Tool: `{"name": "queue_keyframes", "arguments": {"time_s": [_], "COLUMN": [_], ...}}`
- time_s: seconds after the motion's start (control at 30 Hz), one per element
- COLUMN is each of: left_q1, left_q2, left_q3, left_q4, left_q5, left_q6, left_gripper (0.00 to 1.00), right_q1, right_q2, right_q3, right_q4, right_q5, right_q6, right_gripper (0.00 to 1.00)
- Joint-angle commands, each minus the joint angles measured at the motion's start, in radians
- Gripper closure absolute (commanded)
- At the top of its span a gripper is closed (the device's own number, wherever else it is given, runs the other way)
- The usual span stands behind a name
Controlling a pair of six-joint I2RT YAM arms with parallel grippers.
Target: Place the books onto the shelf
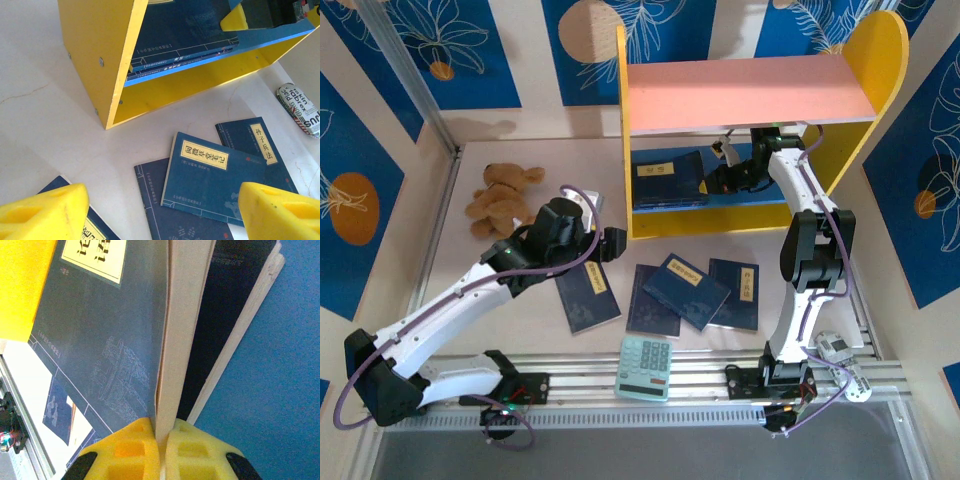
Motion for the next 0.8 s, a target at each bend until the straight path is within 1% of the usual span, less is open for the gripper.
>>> {"name": "queue_keyframes", "arguments": {"time_s": [0.0, 0.77], "left_q1": [0.012, 0.012], "left_q2": [-0.02, -0.024], "left_q3": [0.011, 0.009], "left_q4": [-0.015, -0.017], "left_q5": [-0.011, -0.012], "left_q6": [0.006, 0.006], "left_gripper": [0.21, 0.21], "right_q1": [0.013, 0.026], "right_q2": [0.019, 0.022], "right_q3": [0.026, 0.024], "right_q4": [-0.033, -0.042], "right_q5": [-0.01, -0.017], "right_q6": [-0.033, -0.043], "right_gripper": [1.0, 1.0]}}
